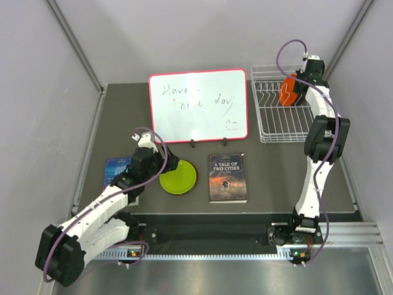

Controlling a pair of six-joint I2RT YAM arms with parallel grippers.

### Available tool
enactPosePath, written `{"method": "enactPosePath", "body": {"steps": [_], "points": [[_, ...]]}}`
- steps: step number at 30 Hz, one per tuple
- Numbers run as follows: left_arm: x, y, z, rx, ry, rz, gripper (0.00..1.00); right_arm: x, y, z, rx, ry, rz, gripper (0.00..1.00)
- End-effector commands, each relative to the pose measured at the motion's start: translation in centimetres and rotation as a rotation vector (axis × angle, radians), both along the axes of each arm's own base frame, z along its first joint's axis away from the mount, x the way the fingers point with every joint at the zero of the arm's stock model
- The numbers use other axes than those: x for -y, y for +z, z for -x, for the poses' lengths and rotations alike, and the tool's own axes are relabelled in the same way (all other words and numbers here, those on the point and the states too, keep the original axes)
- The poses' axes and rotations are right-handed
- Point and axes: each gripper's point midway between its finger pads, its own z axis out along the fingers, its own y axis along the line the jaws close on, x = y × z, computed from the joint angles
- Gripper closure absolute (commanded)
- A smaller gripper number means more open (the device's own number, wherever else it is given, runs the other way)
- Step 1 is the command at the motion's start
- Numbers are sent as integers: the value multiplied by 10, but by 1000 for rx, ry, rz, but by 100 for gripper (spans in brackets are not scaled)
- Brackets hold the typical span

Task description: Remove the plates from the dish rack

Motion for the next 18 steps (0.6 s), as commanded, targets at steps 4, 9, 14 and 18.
{"method": "enactPosePath", "body": {"steps": [4,9,14,18], "points": [[-8,22,-11,98,41,-8,21,0,43,-6,74,-4,65,100],[-9,18,-14,93,43,-33,22,-9,76,0,164,-93,222,100],[-8,15,-18,86,39,-60,15,-10,128,20,274,-224,381,100],[-6,17,-21,91,17,-76,12,-9,150,35,341,-275,390,100]]}}
